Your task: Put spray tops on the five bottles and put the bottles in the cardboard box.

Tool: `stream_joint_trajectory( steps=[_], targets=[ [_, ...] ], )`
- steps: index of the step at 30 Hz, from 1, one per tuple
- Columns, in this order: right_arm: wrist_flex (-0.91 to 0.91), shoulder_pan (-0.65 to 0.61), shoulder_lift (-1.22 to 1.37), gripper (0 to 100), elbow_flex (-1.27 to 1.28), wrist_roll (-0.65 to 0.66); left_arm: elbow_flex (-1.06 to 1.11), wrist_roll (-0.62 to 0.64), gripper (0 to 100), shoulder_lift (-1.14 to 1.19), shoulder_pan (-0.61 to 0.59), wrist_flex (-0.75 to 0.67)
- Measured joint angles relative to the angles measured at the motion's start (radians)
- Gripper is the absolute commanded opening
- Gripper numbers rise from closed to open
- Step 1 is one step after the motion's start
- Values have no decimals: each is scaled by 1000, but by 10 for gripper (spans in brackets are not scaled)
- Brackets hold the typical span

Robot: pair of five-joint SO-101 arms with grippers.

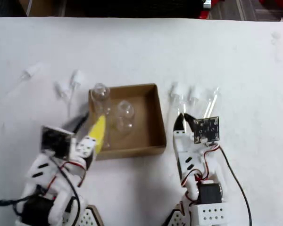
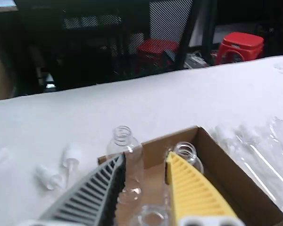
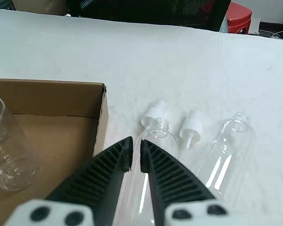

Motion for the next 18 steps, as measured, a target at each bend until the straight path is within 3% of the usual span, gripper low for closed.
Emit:
stream_joint_trajectory(
  steps=[7,11,14,18],
  targets=[
    [0,0,0,19,0,0,-15,0,132,-9,-322,0],
    [0,0,0,19,0,0,92,0,132,-9,-359,-9],
    [0,0,0,19,0,0,195,-3,132,2,-361,-95],
    [0,0,0,19,0,0,193,-14,132,3,-422,-149]
  ],
)
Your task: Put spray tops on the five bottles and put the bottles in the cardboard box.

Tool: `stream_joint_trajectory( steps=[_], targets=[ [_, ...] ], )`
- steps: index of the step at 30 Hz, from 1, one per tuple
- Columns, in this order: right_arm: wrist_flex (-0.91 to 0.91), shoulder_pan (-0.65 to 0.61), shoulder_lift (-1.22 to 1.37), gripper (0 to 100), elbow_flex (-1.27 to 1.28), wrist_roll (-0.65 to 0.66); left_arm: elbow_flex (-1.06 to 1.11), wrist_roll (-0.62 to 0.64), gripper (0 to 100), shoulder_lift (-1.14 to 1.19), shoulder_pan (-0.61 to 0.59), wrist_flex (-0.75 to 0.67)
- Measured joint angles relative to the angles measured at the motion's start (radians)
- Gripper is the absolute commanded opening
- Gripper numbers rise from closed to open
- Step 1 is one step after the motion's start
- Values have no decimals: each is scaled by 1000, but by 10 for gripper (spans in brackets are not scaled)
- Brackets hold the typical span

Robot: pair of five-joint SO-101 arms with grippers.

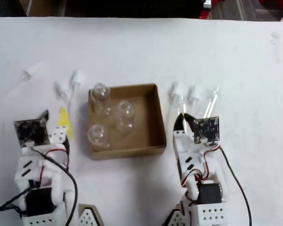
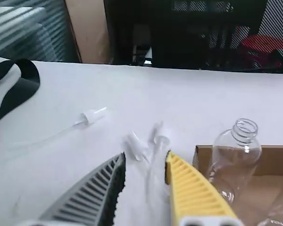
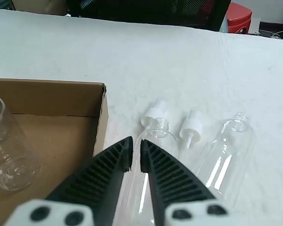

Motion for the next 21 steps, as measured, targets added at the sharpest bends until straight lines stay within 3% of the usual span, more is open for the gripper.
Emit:
stream_joint_trajectory(
  steps=[5,11,21],
  targets=[
    [5,0,0,19,0,0,-20,-51,132,14,-26,-5],
    [12,0,0,19,0,0,-149,-193,132,259,-31,-43],
    [12,0,0,19,0,0,-727,-348,131,1023,-130,-35]
  ],
)
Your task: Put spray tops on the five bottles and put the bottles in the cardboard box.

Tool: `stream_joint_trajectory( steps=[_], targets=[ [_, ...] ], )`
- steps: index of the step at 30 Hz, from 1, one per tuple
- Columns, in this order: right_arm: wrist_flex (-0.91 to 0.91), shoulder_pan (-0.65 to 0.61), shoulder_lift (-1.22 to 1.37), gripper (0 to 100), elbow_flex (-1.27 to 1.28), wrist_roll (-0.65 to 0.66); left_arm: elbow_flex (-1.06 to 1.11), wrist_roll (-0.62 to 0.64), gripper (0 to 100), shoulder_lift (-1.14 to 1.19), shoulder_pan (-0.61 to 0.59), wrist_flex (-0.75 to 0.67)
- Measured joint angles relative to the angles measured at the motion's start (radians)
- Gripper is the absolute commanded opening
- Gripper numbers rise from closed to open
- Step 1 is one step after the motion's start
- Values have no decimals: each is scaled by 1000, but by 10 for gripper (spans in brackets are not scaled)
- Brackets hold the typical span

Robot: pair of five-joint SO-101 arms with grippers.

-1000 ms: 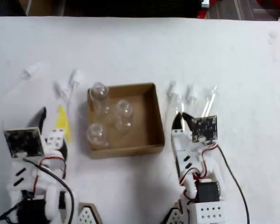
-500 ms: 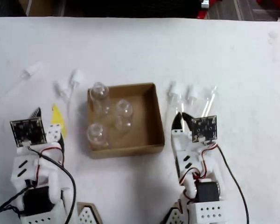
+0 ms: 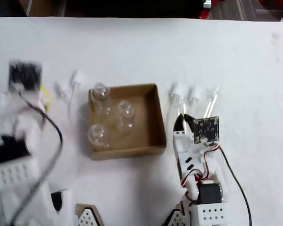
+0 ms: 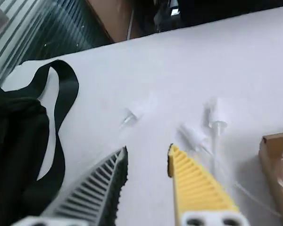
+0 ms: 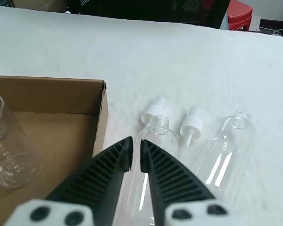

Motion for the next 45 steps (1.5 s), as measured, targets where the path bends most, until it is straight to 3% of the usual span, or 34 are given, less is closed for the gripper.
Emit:
stream_joint_trajectory(
  steps=[3,6,13,21,29,37,45],
  targets=[
    [0,0,0,19,0,0,-203,-31,106,259,-37,32],
    [0,0,0,19,0,0,-404,-37,14,506,-81,38],
    [0,0,0,19,0,0,-775,-31,21,971,-101,-61],
    [0,0,0,19,0,0,-1172,219,24,1485,-101,-255],
    [0,0,0,19,0,0,-1645,233,24,1935,-87,-258],
    [0,0,0,19,0,0,-2074,233,27,2254,-80,-189],
    [0,0,0,19,0,0,-2188,233,27,2318,-78,-6]
  ],
)
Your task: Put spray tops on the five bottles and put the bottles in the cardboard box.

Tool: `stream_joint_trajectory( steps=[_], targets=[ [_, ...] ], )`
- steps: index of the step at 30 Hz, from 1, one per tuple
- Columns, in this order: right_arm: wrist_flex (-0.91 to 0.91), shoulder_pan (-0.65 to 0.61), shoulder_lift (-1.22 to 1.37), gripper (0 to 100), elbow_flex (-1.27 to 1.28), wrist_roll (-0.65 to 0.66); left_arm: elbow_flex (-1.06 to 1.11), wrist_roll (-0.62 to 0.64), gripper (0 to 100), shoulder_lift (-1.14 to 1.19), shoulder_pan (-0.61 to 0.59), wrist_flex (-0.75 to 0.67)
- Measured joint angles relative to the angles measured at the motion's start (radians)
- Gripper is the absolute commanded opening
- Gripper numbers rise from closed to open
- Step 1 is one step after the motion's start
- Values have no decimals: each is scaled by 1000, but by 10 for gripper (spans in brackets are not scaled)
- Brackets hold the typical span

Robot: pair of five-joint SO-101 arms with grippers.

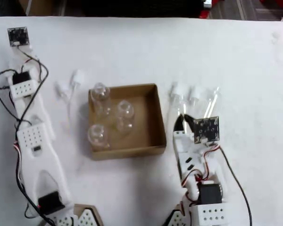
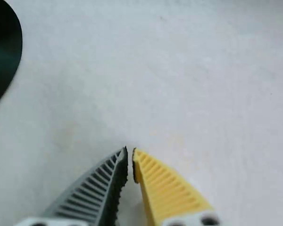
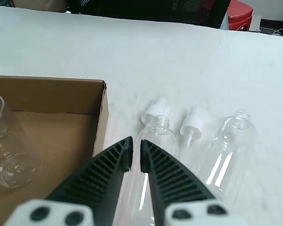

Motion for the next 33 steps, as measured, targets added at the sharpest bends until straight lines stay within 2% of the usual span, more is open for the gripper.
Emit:
stream_joint_trajectory(
  steps=[6,9,12,14,16,20,26,29,33],
  targets=[
    [0,0,0,19,0,0,-20,2,28,-43,20,269],
    [0,0,0,19,0,0,-20,2,24,-127,66,523],
    [2,-14,0,19,0,0,-17,-74,24,-242,163,799],
    [14,-21,0,19,0,0,3,-121,24,-341,222,902],
    [15,-21,0,19,0,0,18,-118,24,-420,229,905],
    [15,-21,0,19,0,0,21,-9,24,-539,189,921],
    [15,-20,0,19,0,0,44,123,24,-671,51,942],
    [15,-18,0,19,0,0,147,132,24,-784,-6,942],
    [15,-21,0,19,0,0,397,132,24,-1017,-11,944]
  ],
)
